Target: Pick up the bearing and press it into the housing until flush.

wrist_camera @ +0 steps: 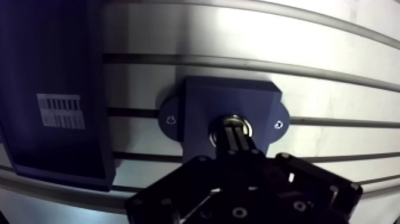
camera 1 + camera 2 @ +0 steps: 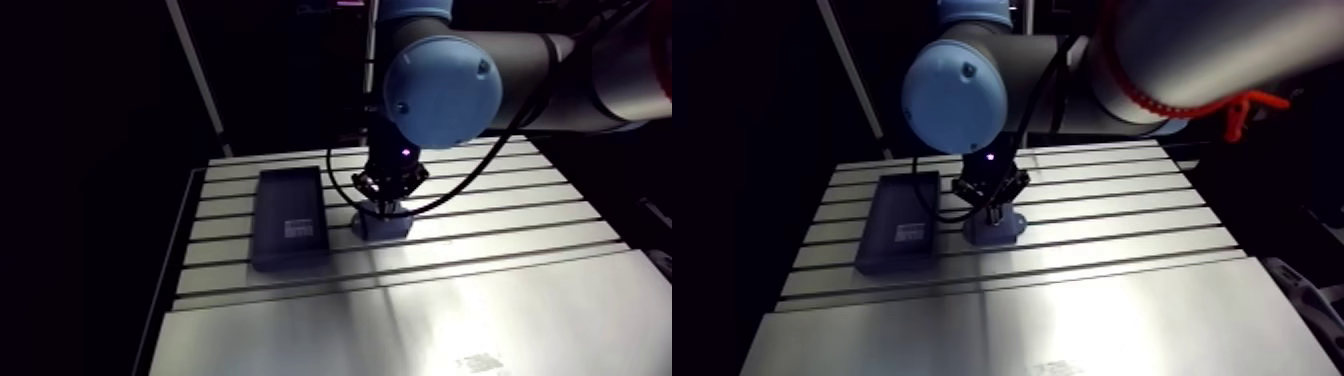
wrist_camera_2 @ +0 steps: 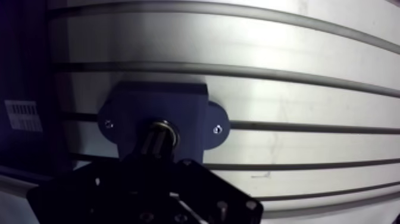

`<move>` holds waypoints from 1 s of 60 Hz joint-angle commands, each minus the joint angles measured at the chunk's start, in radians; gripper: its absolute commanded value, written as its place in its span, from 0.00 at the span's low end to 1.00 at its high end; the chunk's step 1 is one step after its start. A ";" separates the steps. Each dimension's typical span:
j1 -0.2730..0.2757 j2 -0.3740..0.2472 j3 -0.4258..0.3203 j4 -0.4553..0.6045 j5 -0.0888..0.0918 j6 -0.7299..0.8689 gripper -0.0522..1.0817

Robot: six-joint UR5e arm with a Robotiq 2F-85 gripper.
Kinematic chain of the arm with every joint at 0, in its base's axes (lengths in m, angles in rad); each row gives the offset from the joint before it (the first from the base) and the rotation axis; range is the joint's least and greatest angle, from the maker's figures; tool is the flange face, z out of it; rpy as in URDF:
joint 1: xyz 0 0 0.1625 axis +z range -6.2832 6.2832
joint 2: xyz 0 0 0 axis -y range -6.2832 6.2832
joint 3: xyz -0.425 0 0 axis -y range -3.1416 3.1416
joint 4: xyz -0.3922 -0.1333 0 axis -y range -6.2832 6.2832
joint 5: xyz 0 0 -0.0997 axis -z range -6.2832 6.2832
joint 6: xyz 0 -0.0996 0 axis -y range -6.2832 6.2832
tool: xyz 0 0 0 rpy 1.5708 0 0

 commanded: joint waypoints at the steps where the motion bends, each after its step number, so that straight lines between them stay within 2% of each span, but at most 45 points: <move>1: 0.000 0.001 0.000 -0.001 0.000 0.001 0.81; 60: 0.001 0.004 0.000 -0.001 0.000 -0.001 0.81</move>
